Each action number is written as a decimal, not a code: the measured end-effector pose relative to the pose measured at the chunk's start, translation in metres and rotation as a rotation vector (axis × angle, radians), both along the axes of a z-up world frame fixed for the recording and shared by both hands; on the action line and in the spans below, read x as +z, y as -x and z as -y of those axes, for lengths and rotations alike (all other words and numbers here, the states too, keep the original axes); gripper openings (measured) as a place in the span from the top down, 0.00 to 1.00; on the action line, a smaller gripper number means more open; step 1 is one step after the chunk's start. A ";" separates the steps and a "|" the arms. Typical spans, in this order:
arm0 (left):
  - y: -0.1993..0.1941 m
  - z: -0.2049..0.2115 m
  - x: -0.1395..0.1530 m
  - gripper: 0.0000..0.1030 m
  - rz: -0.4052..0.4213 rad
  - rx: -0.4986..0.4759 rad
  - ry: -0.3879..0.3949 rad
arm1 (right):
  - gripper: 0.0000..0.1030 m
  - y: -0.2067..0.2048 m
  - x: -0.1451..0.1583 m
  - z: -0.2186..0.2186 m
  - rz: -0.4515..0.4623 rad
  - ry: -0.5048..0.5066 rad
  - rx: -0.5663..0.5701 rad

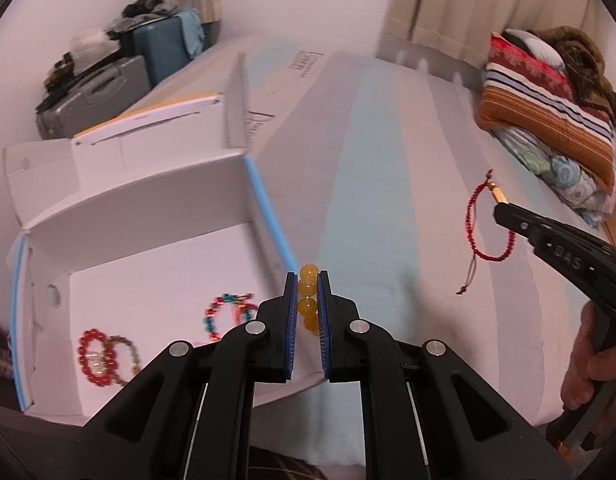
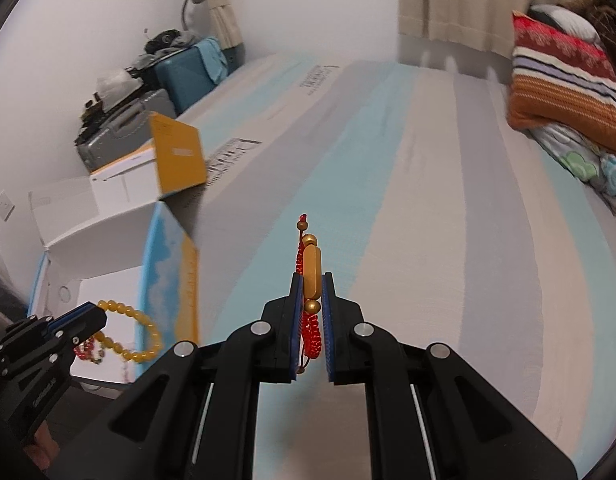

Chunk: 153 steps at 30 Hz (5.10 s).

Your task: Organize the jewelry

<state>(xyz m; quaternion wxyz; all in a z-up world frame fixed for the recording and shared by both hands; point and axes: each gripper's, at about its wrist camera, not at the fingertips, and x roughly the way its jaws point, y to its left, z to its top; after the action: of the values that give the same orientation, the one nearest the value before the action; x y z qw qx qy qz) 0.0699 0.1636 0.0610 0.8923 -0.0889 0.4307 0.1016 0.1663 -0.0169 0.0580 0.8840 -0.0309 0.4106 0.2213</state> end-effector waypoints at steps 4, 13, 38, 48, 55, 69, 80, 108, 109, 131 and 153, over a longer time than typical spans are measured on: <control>0.013 -0.028 0.008 0.92 0.006 0.044 -0.006 | 0.92 0.012 0.012 -0.024 0.021 -0.008 0.036; 0.045 -0.094 0.021 0.92 0.000 0.157 -0.022 | 0.92 0.035 0.030 -0.080 0.048 -0.031 0.128; 0.083 -0.195 -0.039 0.92 -0.164 0.318 0.036 | 0.92 0.080 -0.034 -0.219 -0.110 0.106 0.349; 0.085 -0.199 -0.039 0.71 -0.124 0.336 0.019 | 0.46 0.079 -0.047 -0.227 -0.101 0.112 0.329; 0.105 -0.188 -0.009 0.17 -0.020 0.357 -0.027 | 0.15 0.093 -0.024 -0.208 -0.039 0.043 0.304; 0.165 -0.151 -0.001 0.06 0.061 0.350 -0.065 | 0.07 0.159 -0.014 -0.169 0.056 0.057 0.268; 0.185 -0.135 -0.015 0.06 0.032 0.317 -0.083 | 0.07 0.180 -0.024 -0.159 0.053 0.071 0.208; 0.186 -0.132 -0.018 0.06 0.025 0.298 -0.083 | 0.07 0.182 -0.023 -0.162 0.058 0.083 0.195; 0.186 -0.132 -0.018 0.06 0.023 0.295 -0.076 | 0.07 0.182 -0.023 -0.162 0.057 0.083 0.196; 0.186 -0.132 -0.019 0.06 0.024 0.292 -0.040 | 0.07 0.182 -0.026 -0.161 0.058 0.087 0.197; 0.186 -0.130 -0.020 0.06 0.036 0.310 -0.057 | 0.07 0.183 -0.029 -0.163 0.047 0.084 0.194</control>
<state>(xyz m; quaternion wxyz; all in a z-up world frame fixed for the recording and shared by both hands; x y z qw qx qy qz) -0.1162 0.2937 0.0411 0.8755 -0.1309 0.3929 0.2489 -0.0169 0.1461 0.0287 0.8658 -0.1128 0.3937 0.2876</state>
